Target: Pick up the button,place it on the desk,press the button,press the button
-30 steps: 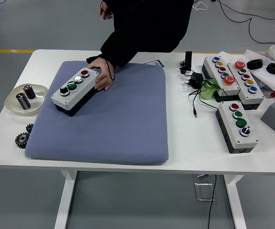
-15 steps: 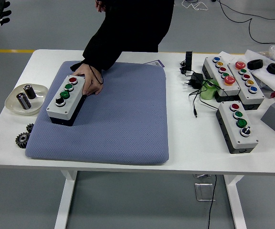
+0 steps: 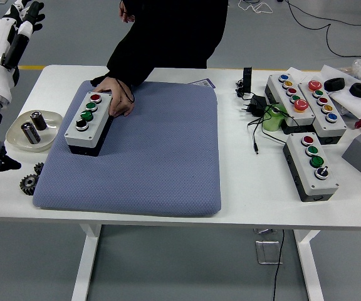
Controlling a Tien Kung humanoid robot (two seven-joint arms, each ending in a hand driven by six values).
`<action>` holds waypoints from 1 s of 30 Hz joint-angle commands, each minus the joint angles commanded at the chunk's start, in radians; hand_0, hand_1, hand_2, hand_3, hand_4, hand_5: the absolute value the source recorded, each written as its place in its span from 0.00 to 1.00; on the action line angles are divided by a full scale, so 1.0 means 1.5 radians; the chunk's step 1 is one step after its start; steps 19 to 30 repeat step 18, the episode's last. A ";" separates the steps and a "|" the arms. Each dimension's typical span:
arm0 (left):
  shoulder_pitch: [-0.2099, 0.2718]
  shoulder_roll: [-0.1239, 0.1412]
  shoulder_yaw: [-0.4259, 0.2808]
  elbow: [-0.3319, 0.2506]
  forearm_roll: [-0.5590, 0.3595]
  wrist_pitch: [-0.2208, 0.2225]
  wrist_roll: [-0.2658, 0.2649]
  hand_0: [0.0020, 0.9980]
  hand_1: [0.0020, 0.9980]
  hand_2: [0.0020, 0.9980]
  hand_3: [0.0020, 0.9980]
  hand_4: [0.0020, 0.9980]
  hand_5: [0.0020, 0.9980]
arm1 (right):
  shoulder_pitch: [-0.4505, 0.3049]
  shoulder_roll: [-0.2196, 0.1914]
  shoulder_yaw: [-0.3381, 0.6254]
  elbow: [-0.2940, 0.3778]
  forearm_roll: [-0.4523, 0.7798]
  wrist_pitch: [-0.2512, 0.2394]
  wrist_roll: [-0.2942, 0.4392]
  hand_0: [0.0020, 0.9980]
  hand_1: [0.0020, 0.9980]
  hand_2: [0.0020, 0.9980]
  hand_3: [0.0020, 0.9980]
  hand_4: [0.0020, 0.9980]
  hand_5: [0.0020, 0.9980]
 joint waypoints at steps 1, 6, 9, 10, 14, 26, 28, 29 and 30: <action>0.001 0.000 0.000 0.000 0.002 -0.002 0.000 0.83 0.86 0.91 0.96 0.81 1.00 | 0.000 0.001 -0.003 0.000 0.000 0.003 -0.003 0.81 0.79 0.83 0.67 0.27 0.19; 0.004 0.003 -0.001 -0.002 0.023 -0.007 0.006 0.83 0.86 0.90 0.95 0.85 0.94 | 0.001 0.001 -0.005 0.000 -0.005 0.000 -0.023 0.82 0.79 0.83 0.68 0.26 0.16; 0.007 0.004 -0.005 0.000 0.026 -0.008 0.007 0.83 0.86 0.90 0.95 0.85 0.94 | 0.002 0.000 -0.018 0.000 -0.002 -0.006 -0.033 0.82 0.79 0.83 0.68 0.26 0.16; 0.007 0.005 -0.006 0.003 0.024 -0.008 0.007 0.83 0.86 0.90 0.95 0.85 0.94 | 0.002 -0.001 -0.033 0.000 0.009 -0.008 -0.035 0.82 0.79 0.83 0.68 0.26 0.16; 0.000 -0.001 -0.006 0.011 0.018 -0.008 0.005 0.83 0.86 0.90 0.95 0.92 0.87 | 0.002 -0.001 -0.036 0.000 -0.001 -0.018 -0.048 0.81 0.79 0.83 0.68 0.25 0.17; -0.003 -0.008 -0.007 0.022 0.011 -0.010 0.004 0.83 0.86 0.90 0.95 0.92 0.87 | -0.001 0.002 -0.036 0.000 -0.002 -0.017 -0.049 0.81 0.79 0.83 0.68 0.25 0.17; -0.003 -0.008 -0.007 0.022 0.011 -0.010 0.004 0.83 0.86 0.90 0.95 0.92 0.87 | -0.001 0.002 -0.036 0.000 -0.002 -0.017 -0.049 0.81 0.79 0.83 0.68 0.25 0.17; -0.003 -0.008 -0.007 0.022 0.011 -0.010 0.004 0.83 0.86 0.90 0.95 0.92 0.87 | -0.001 0.002 -0.036 0.000 -0.002 -0.017 -0.049 0.81 0.79 0.83 0.68 0.25 0.17; -0.003 -0.008 -0.007 0.022 0.011 -0.010 0.004 0.83 0.86 0.90 0.95 0.92 0.87 | -0.001 0.002 -0.036 0.000 -0.002 -0.017 -0.049 0.81 0.79 0.83 0.68 0.25 0.17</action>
